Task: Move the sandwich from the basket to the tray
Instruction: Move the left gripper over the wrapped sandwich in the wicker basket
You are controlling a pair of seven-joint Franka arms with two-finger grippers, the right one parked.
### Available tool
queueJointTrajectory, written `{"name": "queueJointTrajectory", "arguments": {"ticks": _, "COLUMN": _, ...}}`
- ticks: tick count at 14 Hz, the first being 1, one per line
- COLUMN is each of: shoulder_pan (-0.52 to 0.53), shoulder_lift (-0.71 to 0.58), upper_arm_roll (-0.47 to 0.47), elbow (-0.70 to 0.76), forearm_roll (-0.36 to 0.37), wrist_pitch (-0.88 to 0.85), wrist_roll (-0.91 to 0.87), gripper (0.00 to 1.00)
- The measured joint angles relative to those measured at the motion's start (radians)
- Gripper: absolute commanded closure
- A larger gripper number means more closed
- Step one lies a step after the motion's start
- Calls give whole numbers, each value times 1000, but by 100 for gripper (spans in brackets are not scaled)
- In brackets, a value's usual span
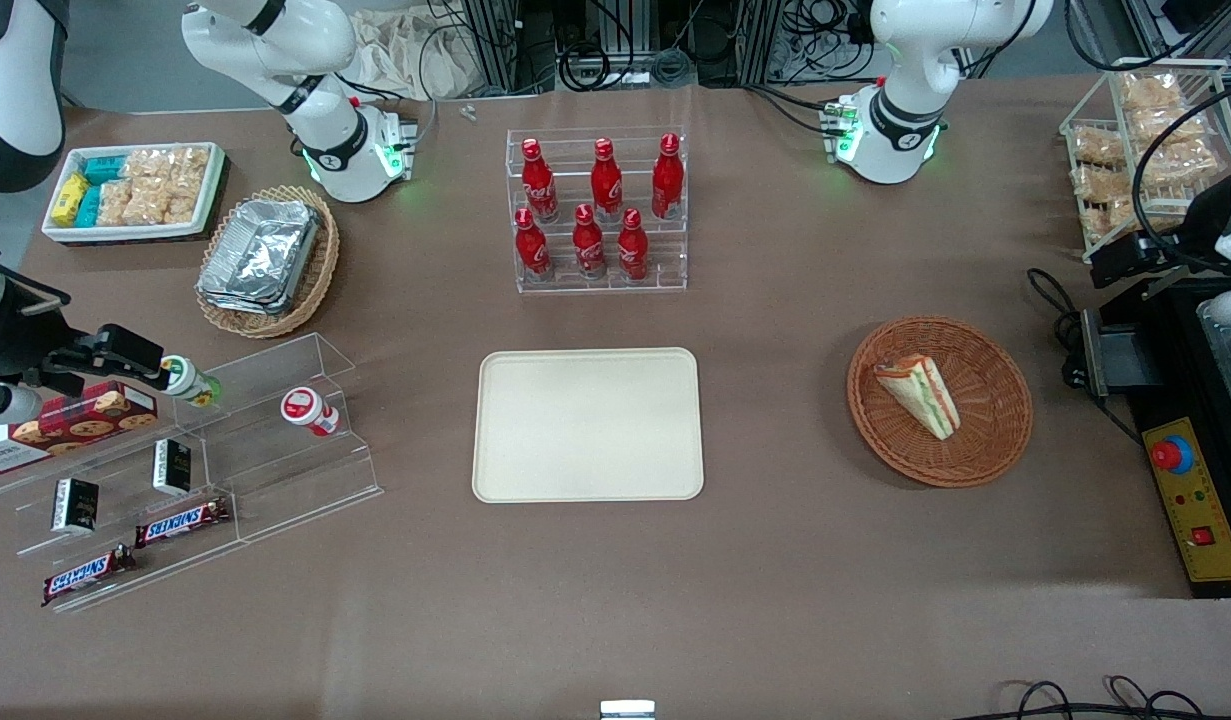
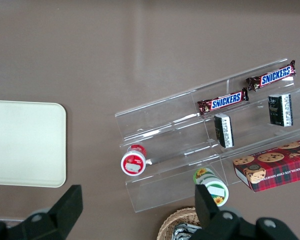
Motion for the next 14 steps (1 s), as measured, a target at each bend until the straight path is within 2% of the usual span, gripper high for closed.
{"name": "queueJointTrajectory", "arguments": {"ticks": 5, "shoulder_pan": 0, "shoulder_lift": 1, "upper_arm_roll": 0, "elbow": -7, "forearm_roll": -1, "wrist_pitch": 6, "wrist_roll": 2, "gripper": 0}}
{"name": "queueJointTrajectory", "arguments": {"ticks": 8, "shoulder_pan": -2, "shoulder_lift": -6, "upper_arm_roll": -1, "elbow": -64, "forearm_roll": -22, "wrist_pitch": 21, "wrist_roll": 2, "gripper": 0}}
{"name": "queueJointTrajectory", "arguments": {"ticks": 11, "shoulder_pan": -3, "shoulder_lift": -47, "upper_arm_roll": -2, "elbow": -196, "forearm_roll": -64, "wrist_pitch": 110, "wrist_roll": -31, "gripper": 0}}
{"name": "queueJointTrajectory", "arguments": {"ticks": 14, "shoulder_pan": -6, "shoulder_lift": -82, "upper_arm_roll": -40, "elbow": -375, "forearm_roll": -76, "wrist_pitch": 294, "wrist_roll": -200, "gripper": 0}}
